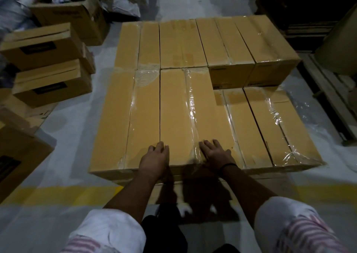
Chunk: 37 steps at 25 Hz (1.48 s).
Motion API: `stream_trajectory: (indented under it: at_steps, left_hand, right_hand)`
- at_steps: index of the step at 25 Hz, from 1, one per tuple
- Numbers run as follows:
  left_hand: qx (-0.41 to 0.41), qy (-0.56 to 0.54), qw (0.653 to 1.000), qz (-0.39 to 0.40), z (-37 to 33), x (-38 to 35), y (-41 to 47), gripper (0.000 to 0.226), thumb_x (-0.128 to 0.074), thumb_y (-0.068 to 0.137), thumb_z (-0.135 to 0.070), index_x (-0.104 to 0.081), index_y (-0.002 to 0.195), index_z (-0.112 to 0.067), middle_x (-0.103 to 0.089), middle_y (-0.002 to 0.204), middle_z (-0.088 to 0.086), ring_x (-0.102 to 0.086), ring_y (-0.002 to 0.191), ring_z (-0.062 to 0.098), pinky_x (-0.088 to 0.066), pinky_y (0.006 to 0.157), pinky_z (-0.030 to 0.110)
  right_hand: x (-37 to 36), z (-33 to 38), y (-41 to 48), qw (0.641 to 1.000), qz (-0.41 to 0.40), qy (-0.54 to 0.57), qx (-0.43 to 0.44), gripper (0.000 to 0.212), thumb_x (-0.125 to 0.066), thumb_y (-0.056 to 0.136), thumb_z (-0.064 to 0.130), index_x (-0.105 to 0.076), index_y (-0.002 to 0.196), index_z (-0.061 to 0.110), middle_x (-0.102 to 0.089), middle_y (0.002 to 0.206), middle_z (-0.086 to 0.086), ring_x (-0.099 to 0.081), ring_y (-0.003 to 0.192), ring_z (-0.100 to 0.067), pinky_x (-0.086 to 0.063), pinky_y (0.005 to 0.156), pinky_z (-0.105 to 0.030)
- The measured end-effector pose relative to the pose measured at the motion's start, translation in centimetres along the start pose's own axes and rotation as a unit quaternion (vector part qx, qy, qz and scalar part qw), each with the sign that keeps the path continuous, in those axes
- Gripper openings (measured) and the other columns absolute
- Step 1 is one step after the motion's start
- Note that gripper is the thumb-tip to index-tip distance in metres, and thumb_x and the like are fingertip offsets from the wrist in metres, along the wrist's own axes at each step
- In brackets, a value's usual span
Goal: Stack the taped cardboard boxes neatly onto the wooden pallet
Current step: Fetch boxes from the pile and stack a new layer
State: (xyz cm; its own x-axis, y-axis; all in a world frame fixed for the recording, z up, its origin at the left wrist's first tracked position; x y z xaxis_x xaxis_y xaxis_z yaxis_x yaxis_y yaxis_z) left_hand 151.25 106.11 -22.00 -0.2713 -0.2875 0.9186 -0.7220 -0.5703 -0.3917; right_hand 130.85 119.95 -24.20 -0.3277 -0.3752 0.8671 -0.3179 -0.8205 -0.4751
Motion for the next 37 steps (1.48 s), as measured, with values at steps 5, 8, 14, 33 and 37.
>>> stream_trajectory:
  at_steps: [5, 8, 14, 33, 37]
  left_hand:
    - [0.002, 0.0, 1.0, 0.0, 0.3, -0.2, 0.0, 0.077, -0.065, 0.096, -0.022, -0.022, 0.16, -0.018, -0.02, 0.165, 0.006, -0.035, 0.138, 0.034, -0.052, 0.1, 0.041]
    - [0.001, -0.009, 1.0, 0.003, 0.2, 0.0, 0.1, 0.075, -0.063, 0.097, -0.02, -0.023, 0.16, -0.016, -0.02, 0.164, 0.007, -0.034, 0.138, 0.035, -0.051, 0.101, 0.042]
    - [0.008, -0.007, 1.0, 0.006, -0.1, 0.1, -0.2, 0.076, -0.063, 0.098, -0.019, -0.021, 0.161, -0.017, -0.019, 0.165, 0.007, -0.032, 0.14, 0.035, -0.051, 0.1, 0.041]
    - [0.007, -0.052, 0.996, 0.071, 0.1, 1.4, 1.0, 0.079, -0.07, 0.092, -0.03, -0.027, 0.158, -0.018, -0.024, 0.159, 0.008, -0.035, 0.134, 0.036, -0.051, 0.099, 0.046]
    - [0.005, -0.127, 0.987, 0.099, 0.5, 1.8, 0.3, 0.078, -0.062, 0.098, -0.036, -0.018, 0.161, -0.027, -0.015, 0.168, 0.006, -0.037, 0.14, 0.037, -0.044, 0.107, 0.045]
  right_hand:
    - [-0.1, 0.4, 0.1, 0.998, 0.036, -0.049, 0.017, 0.072, -0.057, 0.096, 0.045, -0.014, 0.154, 0.042, 0.0, 0.167, -0.003, 0.003, 0.151, -0.042, -0.029, 0.106, -0.073]
    - [0.2, 0.3, 0.4, 0.997, 0.055, -0.051, 0.016, 0.071, -0.058, 0.096, 0.045, -0.018, 0.154, 0.04, 0.002, 0.167, -0.004, 0.005, 0.151, -0.042, -0.028, 0.107, -0.075]
    - [-0.8, 0.3, 0.0, 0.999, 0.033, -0.022, -0.006, 0.074, -0.06, 0.093, 0.049, -0.021, 0.154, 0.032, -0.001, 0.168, 0.0, 0.002, 0.152, -0.039, -0.027, 0.108, -0.074]
    - [0.3, 0.7, -0.1, 0.991, 0.13, 0.019, -0.039, 0.101, -0.068, 0.086, 0.052, 0.0, 0.159, 0.034, 0.016, 0.166, 0.007, 0.012, 0.152, -0.035, -0.024, 0.109, -0.073]
    - [1.4, 0.4, -2.6, 0.986, 0.089, 0.122, -0.071, 0.087, -0.064, 0.091, 0.045, -0.012, 0.159, 0.028, -0.006, 0.168, 0.0, -0.011, 0.151, -0.032, -0.034, 0.113, -0.056]
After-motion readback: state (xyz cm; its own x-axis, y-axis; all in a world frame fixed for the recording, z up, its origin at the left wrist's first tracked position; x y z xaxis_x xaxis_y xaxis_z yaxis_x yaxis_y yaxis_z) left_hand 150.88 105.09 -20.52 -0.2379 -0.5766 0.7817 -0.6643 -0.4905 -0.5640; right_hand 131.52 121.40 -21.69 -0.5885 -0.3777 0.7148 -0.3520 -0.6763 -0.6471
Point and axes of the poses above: each hand's wrist, its own y-axis towards the middle knuckle, its own x-axis out of the back of the hand, z = x × y, the point moved 2 cm from there along y, towards the middle knuckle
